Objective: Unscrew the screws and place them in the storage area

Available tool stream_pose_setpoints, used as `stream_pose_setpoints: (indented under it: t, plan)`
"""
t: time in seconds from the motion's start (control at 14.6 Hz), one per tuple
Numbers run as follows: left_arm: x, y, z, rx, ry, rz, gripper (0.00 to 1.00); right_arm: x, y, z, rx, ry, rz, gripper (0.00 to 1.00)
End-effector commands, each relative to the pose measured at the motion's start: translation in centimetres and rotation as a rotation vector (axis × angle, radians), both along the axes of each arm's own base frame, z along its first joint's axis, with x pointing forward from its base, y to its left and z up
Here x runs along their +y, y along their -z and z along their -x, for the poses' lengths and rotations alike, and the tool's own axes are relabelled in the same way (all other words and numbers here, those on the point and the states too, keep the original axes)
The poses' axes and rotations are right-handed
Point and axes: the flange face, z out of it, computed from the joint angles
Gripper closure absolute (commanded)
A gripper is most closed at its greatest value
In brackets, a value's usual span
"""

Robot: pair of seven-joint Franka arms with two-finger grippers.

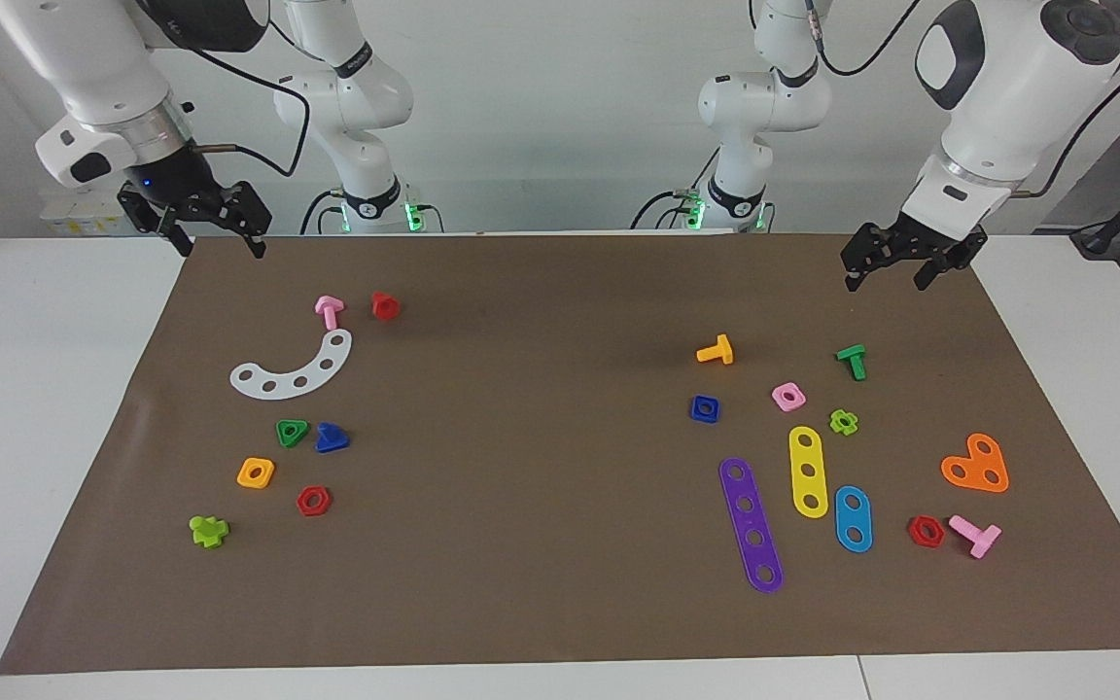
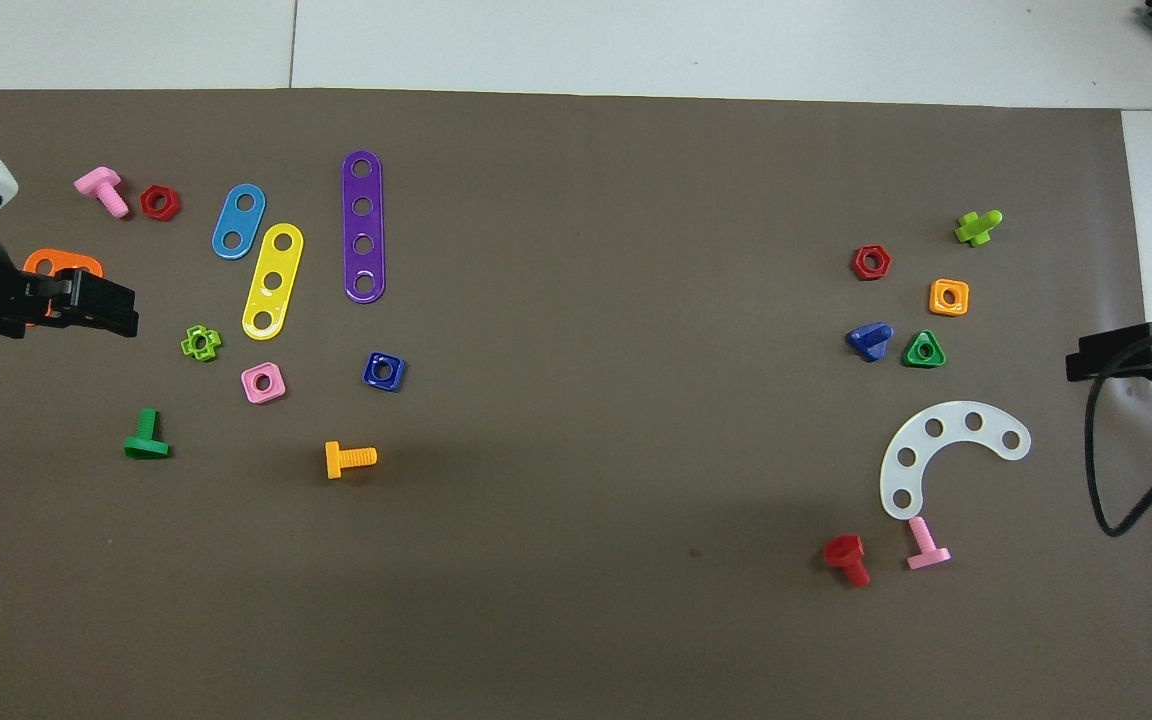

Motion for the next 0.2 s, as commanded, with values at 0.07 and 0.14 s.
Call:
stream_pose_setpoints:
  t: [0.07,0.14]
  plan:
    - [-0.06,-0.32,0.48,0.0,0.007,-0.024,0.0,0.1,-0.17,-0.36,-0.024,-0.001,0.004,0.0]
    - [-0.06,-0.25,0.48,0.002,0.007,-0.024,0.0,0.09,-0.27,-0.4,-0.028,0.0,0.005,0.0]
